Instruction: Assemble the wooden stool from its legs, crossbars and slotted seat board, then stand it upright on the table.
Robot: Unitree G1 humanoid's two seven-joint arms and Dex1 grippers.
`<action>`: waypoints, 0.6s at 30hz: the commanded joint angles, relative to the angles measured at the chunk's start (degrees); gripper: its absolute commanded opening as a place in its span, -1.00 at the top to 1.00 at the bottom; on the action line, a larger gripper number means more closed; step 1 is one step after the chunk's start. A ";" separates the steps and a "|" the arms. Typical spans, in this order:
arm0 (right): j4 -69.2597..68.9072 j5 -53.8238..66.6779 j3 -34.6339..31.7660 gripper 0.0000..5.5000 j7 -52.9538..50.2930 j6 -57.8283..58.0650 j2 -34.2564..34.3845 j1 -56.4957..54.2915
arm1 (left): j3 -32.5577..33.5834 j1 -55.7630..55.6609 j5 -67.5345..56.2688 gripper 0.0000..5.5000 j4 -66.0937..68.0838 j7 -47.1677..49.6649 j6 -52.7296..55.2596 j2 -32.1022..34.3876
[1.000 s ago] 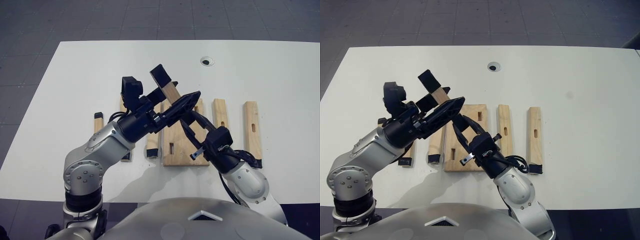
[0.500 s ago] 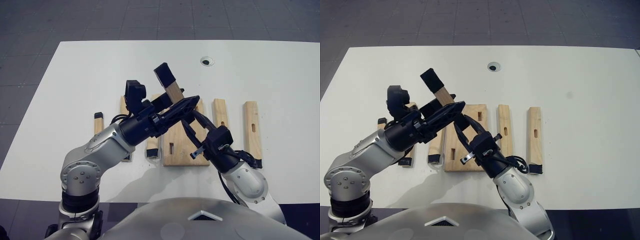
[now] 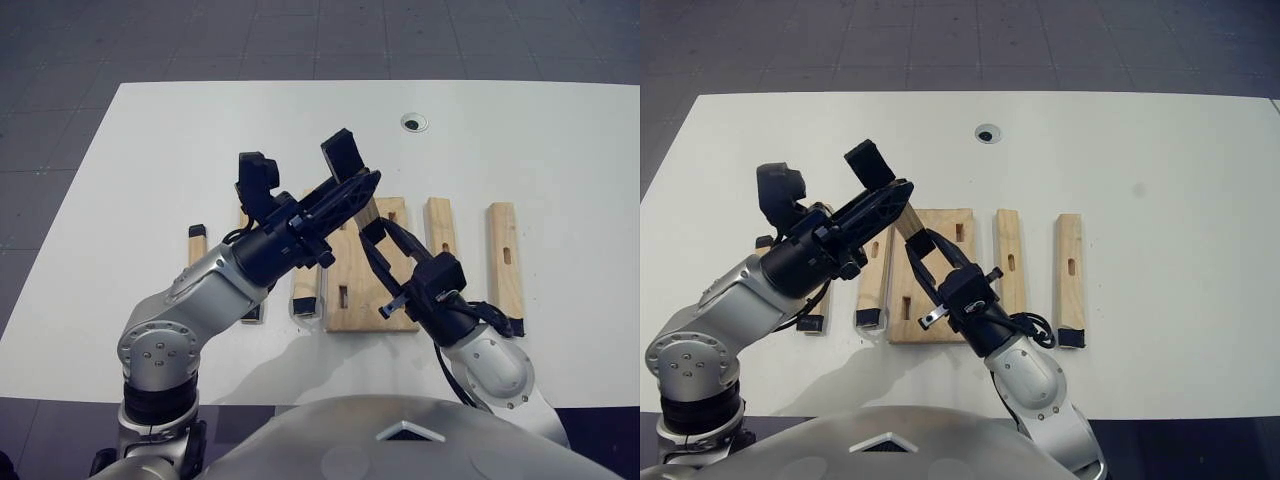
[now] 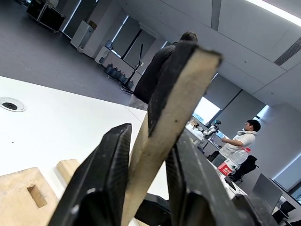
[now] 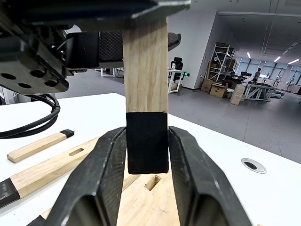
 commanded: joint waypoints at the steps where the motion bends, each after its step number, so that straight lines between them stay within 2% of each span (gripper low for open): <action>1: 0.79 -0.22 -0.25 0.53 -0.26 0.79 0.23 0.24 | -0.56 -0.40 1.73 0.76 -0.62 -0.06 -0.20 0.85; 9: 0.53 0.11 -0.51 0.53 -0.05 1.00 0.31 0.39 | -3.05 0.02 11.94 0.84 -2.35 -3.03 -0.17 2.74; 16: 0.72 1.33 -0.95 0.53 0.27 1.07 0.56 0.66 | -3.60 0.70 13.26 0.84 -2.44 -4.24 -0.87 2.20; 18: 0.29 4.01 -1.40 0.34 1.18 1.16 0.71 1.03 | -3.60 0.77 13.20 0.84 -2.57 -4.40 -0.80 2.33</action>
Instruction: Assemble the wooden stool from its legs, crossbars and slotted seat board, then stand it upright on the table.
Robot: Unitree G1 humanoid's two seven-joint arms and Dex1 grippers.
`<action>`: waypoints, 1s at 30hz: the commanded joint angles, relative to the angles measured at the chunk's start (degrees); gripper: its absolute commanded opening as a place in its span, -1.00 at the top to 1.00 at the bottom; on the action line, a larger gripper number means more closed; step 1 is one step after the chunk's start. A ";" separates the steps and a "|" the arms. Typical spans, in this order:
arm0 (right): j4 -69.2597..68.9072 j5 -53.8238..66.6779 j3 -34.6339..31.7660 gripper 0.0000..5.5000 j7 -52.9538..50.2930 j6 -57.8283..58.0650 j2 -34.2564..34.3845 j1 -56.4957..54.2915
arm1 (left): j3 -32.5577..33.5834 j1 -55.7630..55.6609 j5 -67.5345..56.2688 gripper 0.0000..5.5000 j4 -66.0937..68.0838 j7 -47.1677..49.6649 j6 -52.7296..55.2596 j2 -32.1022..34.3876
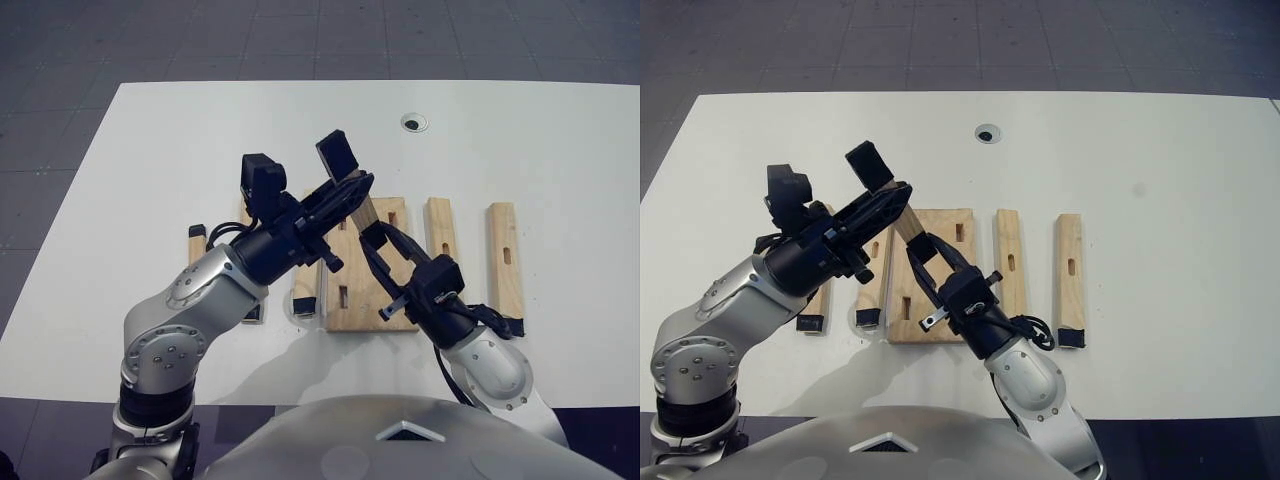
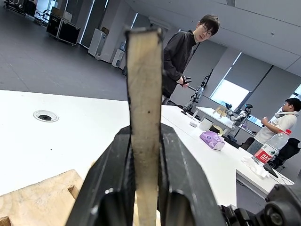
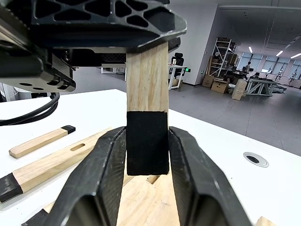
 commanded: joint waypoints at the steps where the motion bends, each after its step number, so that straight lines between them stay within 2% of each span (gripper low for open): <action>1: -0.36 3.32 -1.11 0.26 1.22 0.70 0.33 0.16 | -0.65 0.54 0.25 0.85 -0.75 -0.87 0.83 0.60; 6: 0.09 2.81 -1.81 -0.05 0.86 0.16 0.11 0.11 | 0.15 1.34 3.79 0.85 -1.45 0.05 0.07 1.11; 12: 0.03 2.66 -2.34 -0.43 0.00 0.06 0.90 0.12 | 2.02 4.23 21.49 0.85 -2.97 1.63 -3.24 4.20; 15: -0.31 3.07 -5.35 -0.62 -1.17 0.66 1.52 -0.60 | 3.07 8.70 29.36 0.85 -3.54 4.21 -4.26 3.91; 20: 0.25 4.33 -16.94 -0.94 -3.81 1.09 2.73 -4.51 | 5.25 15.38 36.09 0.85 -3.43 10.64 -4.03 -1.23; 25: 7.58 3.82 -34.27 -0.96 -8.43 -1.19 1.58 -9.64 | 4.28 18.07 45.94 0.85 -3.04 12.53 -6.45 -3.47; 27: 11.44 5.18 -39.30 -0.96 -9.45 -3.12 1.99 -9.40 | 5.06 17.56 48.33 0.85 -2.64 12.26 -6.75 -3.45; 30: 16.27 6.88 -43.44 -0.96 -9.79 -5.92 2.99 -8.41 | 6.61 16.57 50.10 0.85 -1.74 11.21 -7.03 -4.07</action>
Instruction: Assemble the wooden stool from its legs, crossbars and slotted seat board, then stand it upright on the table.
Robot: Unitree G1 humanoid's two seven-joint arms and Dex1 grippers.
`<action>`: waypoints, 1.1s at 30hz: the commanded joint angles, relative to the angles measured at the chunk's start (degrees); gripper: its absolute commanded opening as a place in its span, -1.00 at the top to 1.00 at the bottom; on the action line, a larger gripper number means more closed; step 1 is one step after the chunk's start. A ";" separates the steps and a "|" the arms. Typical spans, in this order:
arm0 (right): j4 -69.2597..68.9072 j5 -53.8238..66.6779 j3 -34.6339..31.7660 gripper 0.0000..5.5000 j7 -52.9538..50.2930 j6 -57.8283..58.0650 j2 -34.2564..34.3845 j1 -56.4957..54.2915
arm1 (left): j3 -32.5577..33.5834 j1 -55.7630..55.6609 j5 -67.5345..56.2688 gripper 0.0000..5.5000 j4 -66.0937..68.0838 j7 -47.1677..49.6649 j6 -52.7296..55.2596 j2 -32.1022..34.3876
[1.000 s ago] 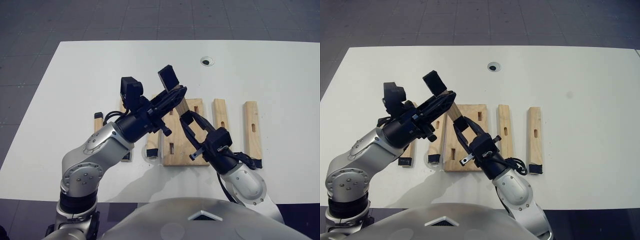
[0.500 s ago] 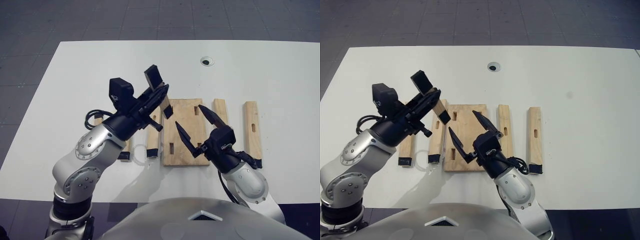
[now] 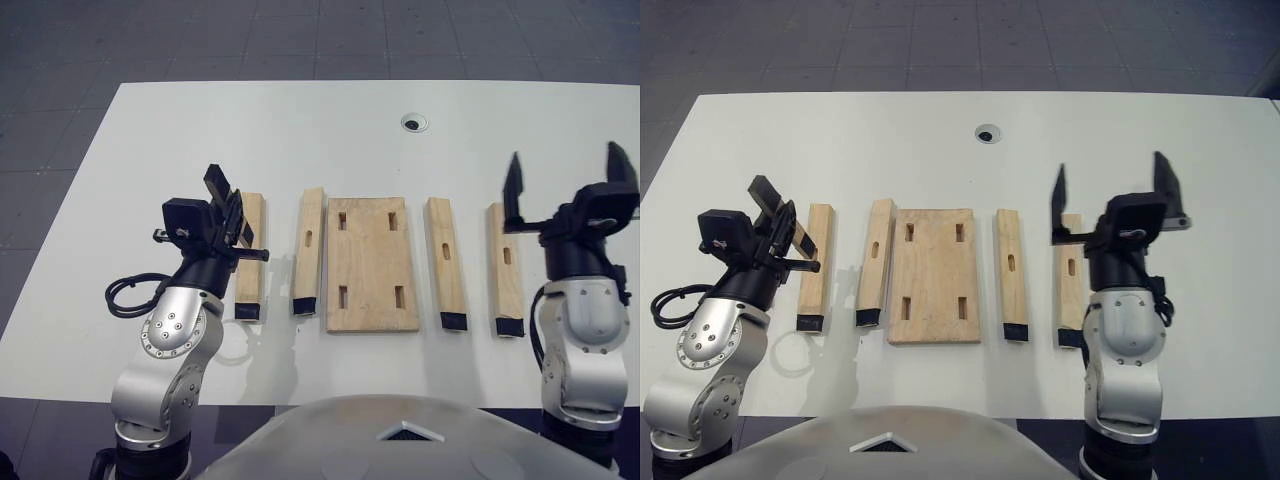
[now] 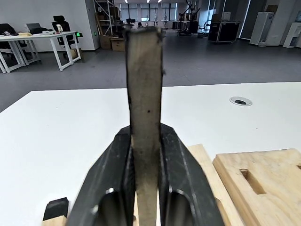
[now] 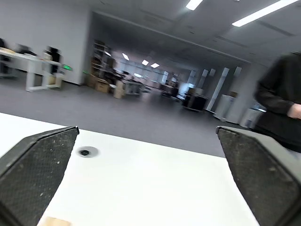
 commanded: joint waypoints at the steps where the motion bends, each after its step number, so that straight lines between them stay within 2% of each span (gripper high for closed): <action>1: 5.79 2.21 -3.85 -0.96 -0.10 -3.25 1.07 0.73 | 1.74 -1.48 2.35 0.85 1.42 -1.33 -1.09 -0.68; 7: 9.06 2.41 -3.49 -0.96 0.63 -5.55 1.33 0.53 | 2.28 -3.52 1.85 0.85 6.66 -5.55 -5.43 -4.06; 17: 9.31 2.57 -3.12 -0.96 1.07 -5.62 1.51 0.08 | 1.30 -3.35 7.94 0.85 13.68 -8.51 -10.97 -5.72; 33: 8.84 2.33 -2.96 -0.96 0.99 -5.55 1.53 -0.16 | 0.52 -1.25 12.23 0.85 14.73 -8.84 -11.27 -8.98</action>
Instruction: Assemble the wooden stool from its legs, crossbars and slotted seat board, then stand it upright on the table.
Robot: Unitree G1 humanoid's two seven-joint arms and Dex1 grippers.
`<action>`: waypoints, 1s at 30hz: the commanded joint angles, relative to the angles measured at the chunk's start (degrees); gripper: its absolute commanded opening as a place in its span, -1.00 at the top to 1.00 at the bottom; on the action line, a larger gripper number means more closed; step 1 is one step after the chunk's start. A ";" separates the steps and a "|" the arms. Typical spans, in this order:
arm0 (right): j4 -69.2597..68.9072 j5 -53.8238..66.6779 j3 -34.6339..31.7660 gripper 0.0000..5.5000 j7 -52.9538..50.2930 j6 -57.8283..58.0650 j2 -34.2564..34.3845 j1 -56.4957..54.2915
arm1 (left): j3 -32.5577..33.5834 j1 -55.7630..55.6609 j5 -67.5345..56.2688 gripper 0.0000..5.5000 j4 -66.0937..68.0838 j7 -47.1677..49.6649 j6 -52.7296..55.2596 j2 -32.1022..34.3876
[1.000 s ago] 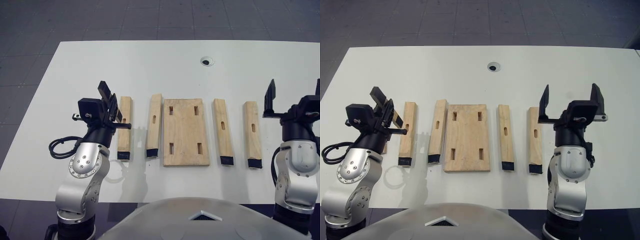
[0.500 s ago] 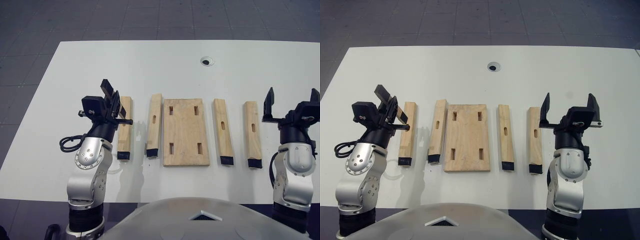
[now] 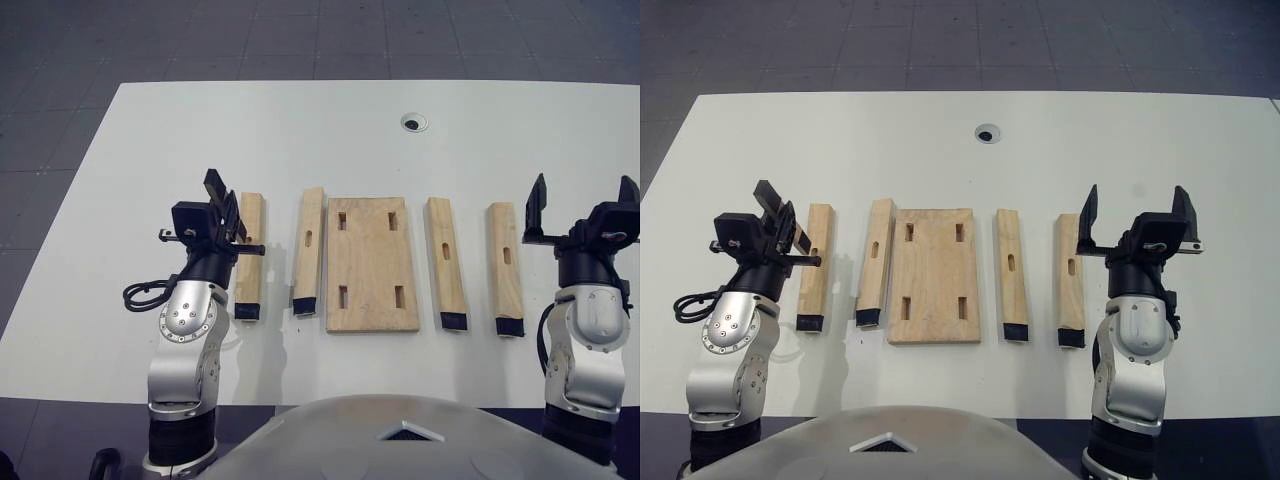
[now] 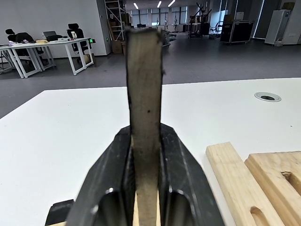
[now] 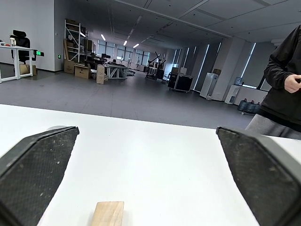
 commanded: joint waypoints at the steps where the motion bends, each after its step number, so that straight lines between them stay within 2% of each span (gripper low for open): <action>1: -0.56 0.20 0.13 -0.96 0.07 -0.08 0.37 -0.63 | -0.21 0.67 1.09 0.85 0.87 -0.48 -0.18 -0.74; 18: -1.77 -0.08 0.78 -0.96 -0.10 0.16 0.58 -0.55 | -0.20 1.36 3.65 0.85 4.99 -0.97 -2.93 -1.94; 30: -1.20 -0.33 1.34 -0.96 -0.08 0.10 0.49 -0.55 | -0.65 1.02 3.02 0.85 0.58 -1.09 -0.91 -3.22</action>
